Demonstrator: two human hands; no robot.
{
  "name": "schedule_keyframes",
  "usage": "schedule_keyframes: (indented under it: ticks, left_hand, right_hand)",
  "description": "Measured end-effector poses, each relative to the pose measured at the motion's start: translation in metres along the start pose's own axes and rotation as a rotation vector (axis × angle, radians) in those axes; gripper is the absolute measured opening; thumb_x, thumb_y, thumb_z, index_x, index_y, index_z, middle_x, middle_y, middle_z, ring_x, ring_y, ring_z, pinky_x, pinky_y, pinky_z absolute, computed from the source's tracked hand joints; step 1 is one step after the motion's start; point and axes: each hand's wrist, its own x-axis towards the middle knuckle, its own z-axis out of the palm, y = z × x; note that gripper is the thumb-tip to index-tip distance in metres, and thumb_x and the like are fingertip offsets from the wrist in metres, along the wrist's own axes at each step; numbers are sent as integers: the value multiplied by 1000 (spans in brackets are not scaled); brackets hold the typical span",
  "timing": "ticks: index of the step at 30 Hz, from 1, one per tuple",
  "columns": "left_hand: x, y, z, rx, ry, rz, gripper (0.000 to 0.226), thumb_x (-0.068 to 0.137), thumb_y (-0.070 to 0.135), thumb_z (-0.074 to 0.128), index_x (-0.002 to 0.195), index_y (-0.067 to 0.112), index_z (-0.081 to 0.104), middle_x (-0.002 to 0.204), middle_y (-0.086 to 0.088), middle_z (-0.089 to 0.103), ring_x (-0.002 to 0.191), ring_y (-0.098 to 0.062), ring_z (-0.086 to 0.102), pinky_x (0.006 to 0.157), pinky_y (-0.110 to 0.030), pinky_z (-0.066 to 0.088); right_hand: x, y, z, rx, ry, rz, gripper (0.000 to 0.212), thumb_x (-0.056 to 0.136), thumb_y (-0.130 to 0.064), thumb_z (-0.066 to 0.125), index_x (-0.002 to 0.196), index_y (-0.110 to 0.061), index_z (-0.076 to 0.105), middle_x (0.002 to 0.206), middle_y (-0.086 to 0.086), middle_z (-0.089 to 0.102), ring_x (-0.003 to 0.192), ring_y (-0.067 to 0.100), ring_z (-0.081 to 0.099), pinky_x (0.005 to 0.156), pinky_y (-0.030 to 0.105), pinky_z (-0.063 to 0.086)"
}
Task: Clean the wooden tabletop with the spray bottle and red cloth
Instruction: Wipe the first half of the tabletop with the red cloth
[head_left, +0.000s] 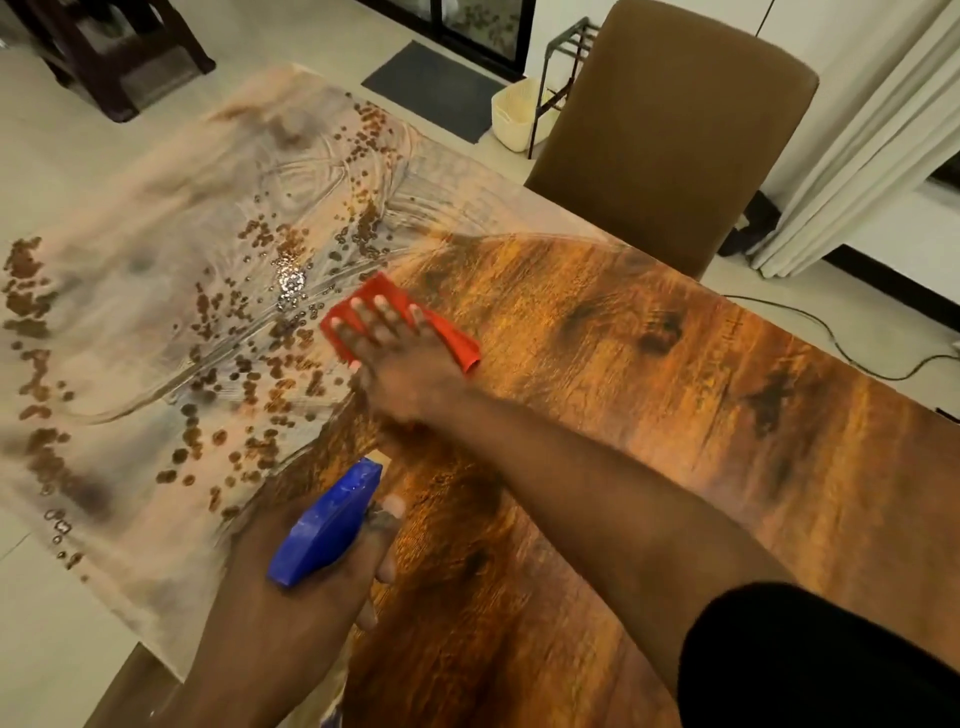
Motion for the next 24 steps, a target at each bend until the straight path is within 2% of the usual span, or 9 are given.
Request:
schedule_keyframes:
  ticks: [3, 5, 8, 12, 14, 16, 19, 22, 24]
  left_hand:
    - [1, 11, 1, 52, -20, 26, 45, 69, 70, 61, 60, 28, 78, 54, -10, 76, 52, -24, 75, 76, -37, 58]
    - [-1, 9, 1, 63, 14, 23, 50, 69, 75, 65, 61, 28, 79, 53, -10, 75, 50, -22, 74, 73, -35, 57]
    - [-4, 10, 2, 42, 36, 38, 46, 78, 80, 71, 70, 35, 79, 52, -13, 74, 49, -25, 74, 77, -43, 63]
    - [-3, 6, 7, -22, 10, 37, 47, 67, 84, 65, 82, 42, 79, 62, -13, 78, 50, -29, 74, 83, -52, 65]
    - [-3, 6, 8, -38, 15, 45, 45, 74, 84, 67, 80, 42, 80, 62, -10, 78, 49, -27, 73, 81, -52, 66]
    - [-1, 6, 9, -24, 12, 63, 34, 78, 70, 67, 74, 38, 80, 62, -8, 78, 47, -25, 72, 78, -47, 65]
    - [2, 6, 8, -39, 11, 66, 29, 73, 64, 66, 73, 38, 80, 64, -8, 78, 47, -24, 71, 76, -45, 65]
    - [6, 0, 4, -84, 0, 70, 16, 73, 81, 69, 74, 66, 73, 66, -7, 79, 46, -22, 71, 72, -51, 66]
    - [12, -8, 2, -79, -12, 90, 15, 69, 85, 66, 68, 71, 68, 66, -7, 79, 45, -22, 71, 72, -54, 66]
  right_hand:
    - [-45, -45, 26, -120, -86, -230, 76, 111, -61, 27, 173, -30, -3, 179, 7, -16, 165, 31, -16, 132, 61, -6]
    - [-86, -59, 41, -72, -117, -333, 77, 107, -67, 32, 173, -31, 14, 181, 6, -5, 166, 28, -13, 132, 59, -8]
    - [-156, -45, 63, -6, -63, -358, 58, 113, -47, 33, 167, -27, 36, 180, 5, 17, 168, 26, 2, 133, 59, 6]
    - [-247, 24, 67, 10, 35, -67, 58, 117, -46, 28, 172, -43, 10, 182, -8, 0, 168, 17, -7, 135, 50, 1]
    - [-279, 70, 62, 5, 59, 169, 60, 116, -51, 18, 171, -46, -5, 180, -11, -10, 166, 14, -15, 135, 52, 2]
    - [-300, 121, 52, 48, 66, 420, 61, 112, -58, 4, 168, -48, -15, 178, -13, -17, 165, 13, -21, 134, 53, -4]
    - [-299, 191, 32, 120, 132, 709, 67, 107, -66, -2, 170, -44, -11, 180, -5, -15, 166, 22, -15, 133, 55, -6]
    - [-261, 236, 11, 209, 172, 861, 71, 106, -67, 6, 172, -42, -5, 182, 0, -8, 167, 28, -9, 132, 59, -4]
    - [-223, 253, -4, 202, 192, 902, 69, 110, -64, 11, 172, -39, -5, 182, 3, -9, 167, 31, -9, 132, 61, -3]
